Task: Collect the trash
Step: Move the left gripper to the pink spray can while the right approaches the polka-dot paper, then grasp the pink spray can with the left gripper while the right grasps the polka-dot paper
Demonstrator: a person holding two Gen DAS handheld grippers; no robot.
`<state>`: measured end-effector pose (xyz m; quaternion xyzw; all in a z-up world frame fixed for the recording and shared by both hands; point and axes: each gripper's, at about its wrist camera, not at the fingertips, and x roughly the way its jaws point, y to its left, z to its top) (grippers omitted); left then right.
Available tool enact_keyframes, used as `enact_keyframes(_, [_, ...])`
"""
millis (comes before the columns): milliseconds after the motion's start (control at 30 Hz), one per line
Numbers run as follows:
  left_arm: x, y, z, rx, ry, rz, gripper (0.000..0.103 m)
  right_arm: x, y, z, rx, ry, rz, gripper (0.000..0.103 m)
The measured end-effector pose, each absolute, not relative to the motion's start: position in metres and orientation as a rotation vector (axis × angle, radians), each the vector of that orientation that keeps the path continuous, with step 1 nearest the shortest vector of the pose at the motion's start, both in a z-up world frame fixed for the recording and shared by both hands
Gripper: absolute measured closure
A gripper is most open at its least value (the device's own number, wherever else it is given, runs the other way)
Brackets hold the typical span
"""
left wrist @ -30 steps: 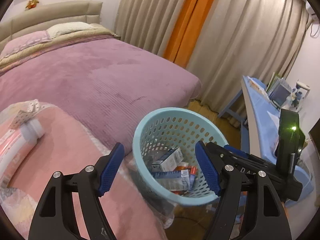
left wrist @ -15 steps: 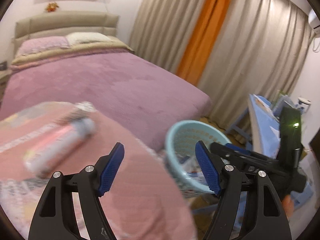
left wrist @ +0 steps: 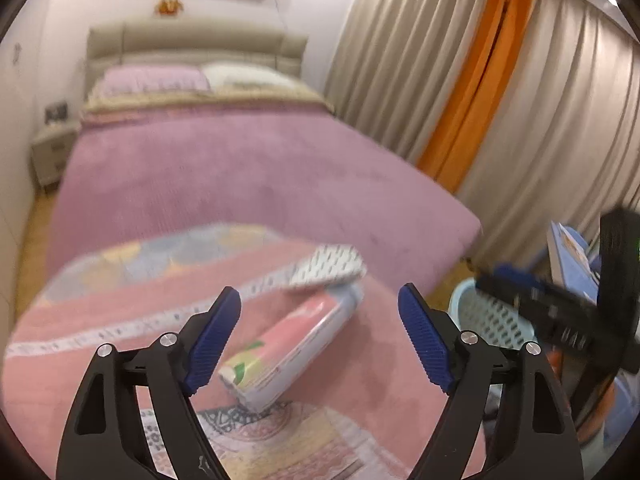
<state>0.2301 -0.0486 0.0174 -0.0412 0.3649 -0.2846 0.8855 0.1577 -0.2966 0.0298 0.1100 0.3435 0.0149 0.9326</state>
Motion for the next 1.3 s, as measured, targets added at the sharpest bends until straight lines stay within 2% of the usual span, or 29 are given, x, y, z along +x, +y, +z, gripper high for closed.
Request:
enact_keyframes(233, [0.257,-0.056,-0.032,0.003,0.848,-0.575,0.024,0.229,-0.274,0.017,0.215,0.748,0.091,0.037])
enact_keyframes(733, [0.253,-0.081,-0.055,0.173,0.878,-0.658,0.024,0.304,-0.269,-0.038,0.281,0.936,0.149,0.037])
enact_keyframes(833, [0.254,-0.082,-0.061,0.188,0.896,-0.653,0.024,0.311,-0.269,-0.047,0.304,0.98,0.204,0.046])
enact_keyframes(900, [0.253,-0.084,-0.063,0.199,0.905,-0.65,0.025,0.315,-0.268,-0.051,0.303,1.0,0.223,0.06])
enact_keyframes(1000, [0.25,-0.085,-0.064,0.21,0.918,-0.654,0.029,0.315,-0.265,-0.058,0.314,1.02,0.244,0.076])
enact_keyframes(1100, [0.247,-0.087,-0.068,0.241,0.945,-0.632,0.04,0.311,-0.261,-0.059,0.31,1.007,0.249,0.083])
enact_keyframes(1233, [0.237,-0.087,-0.07,0.248,0.975,-0.63,0.045,0.296,-0.255,-0.057,0.293,0.989,0.25,0.09])
enact_keyframes(1300, [0.227,-0.087,-0.069,0.256,0.98,-0.608,0.047,0.29,-0.253,-0.055,0.297,0.983,0.264,0.097])
